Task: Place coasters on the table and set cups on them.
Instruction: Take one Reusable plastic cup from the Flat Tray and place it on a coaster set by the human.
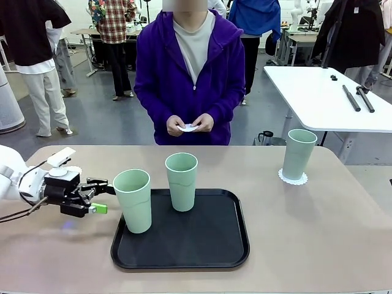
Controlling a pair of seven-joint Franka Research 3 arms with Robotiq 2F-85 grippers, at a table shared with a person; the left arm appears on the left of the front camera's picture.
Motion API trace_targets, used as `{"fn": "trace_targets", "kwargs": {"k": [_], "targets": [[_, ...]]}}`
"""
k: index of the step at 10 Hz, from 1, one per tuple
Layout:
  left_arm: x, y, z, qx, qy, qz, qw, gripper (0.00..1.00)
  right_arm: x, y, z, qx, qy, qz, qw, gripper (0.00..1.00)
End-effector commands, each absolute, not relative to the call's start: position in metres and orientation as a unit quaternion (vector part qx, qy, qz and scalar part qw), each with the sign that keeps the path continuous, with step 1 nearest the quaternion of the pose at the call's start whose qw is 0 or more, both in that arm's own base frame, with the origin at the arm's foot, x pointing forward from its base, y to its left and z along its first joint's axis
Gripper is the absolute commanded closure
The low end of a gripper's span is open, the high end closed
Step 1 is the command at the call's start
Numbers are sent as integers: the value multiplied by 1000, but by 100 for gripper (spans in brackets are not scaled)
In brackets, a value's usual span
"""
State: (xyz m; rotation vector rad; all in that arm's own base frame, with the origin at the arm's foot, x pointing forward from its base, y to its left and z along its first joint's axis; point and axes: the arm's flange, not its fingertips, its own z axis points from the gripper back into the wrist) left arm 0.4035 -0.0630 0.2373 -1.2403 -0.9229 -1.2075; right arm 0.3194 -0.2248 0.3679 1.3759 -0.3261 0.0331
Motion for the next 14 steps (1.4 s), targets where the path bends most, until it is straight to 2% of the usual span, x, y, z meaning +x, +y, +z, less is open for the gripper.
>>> {"fn": "trace_targets", "kwargs": {"k": [1, 14], "targets": [[407, -74, 230, -526, -405, -515, 543, 0, 318, -225, 369, 633, -152, 15, 759, 0], [414, -117, 216, -558, -372, -527, 521, 0, 318, -225, 369, 633, -152, 15, 759, 0]]}}
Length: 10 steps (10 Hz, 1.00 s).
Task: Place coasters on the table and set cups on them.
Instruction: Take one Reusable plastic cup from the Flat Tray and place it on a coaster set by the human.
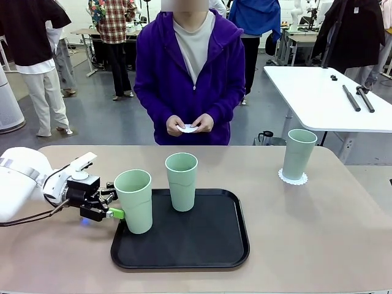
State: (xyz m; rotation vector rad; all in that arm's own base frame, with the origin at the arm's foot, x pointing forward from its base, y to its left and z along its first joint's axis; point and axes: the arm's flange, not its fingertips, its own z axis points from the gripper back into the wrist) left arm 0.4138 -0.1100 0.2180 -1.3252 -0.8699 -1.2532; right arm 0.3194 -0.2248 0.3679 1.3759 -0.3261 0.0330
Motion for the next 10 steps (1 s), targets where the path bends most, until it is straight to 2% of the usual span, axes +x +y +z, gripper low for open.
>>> {"fn": "trace_targets", "kwargs": {"k": [1, 10], "targets": [[413, -118, 215, -562, -369, -530, 517, 0, 318, -225, 369, 633, -152, 15, 759, 0], [398, -144, 208, -574, -343, -563, 486, 0, 318, -225, 369, 633, -152, 15, 759, 0]]}}
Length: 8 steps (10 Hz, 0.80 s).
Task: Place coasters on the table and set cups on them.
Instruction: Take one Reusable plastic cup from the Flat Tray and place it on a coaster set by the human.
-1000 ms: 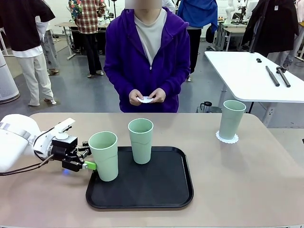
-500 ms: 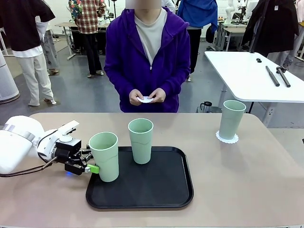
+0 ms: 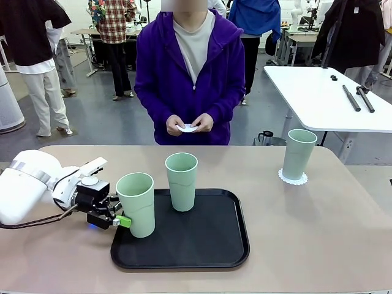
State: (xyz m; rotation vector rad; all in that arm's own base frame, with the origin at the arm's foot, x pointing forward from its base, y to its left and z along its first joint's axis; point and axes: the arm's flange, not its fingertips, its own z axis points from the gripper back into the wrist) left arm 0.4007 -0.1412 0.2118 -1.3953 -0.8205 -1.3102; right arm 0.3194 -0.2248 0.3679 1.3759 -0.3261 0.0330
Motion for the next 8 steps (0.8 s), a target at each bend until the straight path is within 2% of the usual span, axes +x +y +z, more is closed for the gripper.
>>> {"fn": "trace_targets", "kwargs": {"k": [1, 8], "targets": [[397, -147, 207, -569, -342, -571, 483, 0, 318, -225, 369, 633, -152, 15, 759, 0], [397, -158, 200, -567, -351, -586, 461, 0, 318, -225, 369, 633, -152, 15, 759, 0]]}}
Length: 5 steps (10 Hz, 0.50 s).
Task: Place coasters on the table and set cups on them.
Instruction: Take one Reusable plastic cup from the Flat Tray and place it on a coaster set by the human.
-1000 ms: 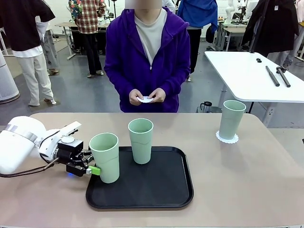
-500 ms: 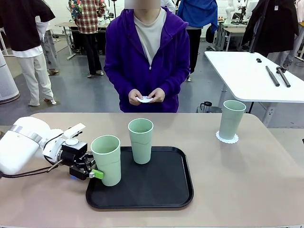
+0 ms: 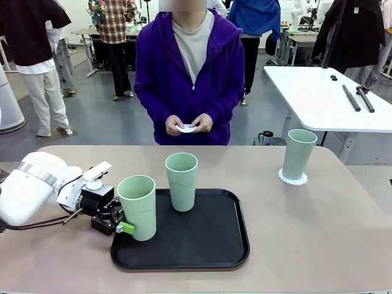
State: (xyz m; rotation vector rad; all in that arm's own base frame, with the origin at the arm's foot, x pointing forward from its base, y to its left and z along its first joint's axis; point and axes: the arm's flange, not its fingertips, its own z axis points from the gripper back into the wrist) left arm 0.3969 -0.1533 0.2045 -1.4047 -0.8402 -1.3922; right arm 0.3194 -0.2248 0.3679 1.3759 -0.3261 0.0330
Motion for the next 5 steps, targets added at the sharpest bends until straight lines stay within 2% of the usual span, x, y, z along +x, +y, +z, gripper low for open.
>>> {"fn": "trace_targets", "kwargs": {"k": [1, 5], "targets": [[397, -160, 200, -566, -351, -586, 462, 0, 318, -225, 369, 633, -152, 15, 759, 0], [397, -171, 199, -568, -343, -589, 462, 0, 318, -225, 369, 633, -152, 15, 759, 0]]}}
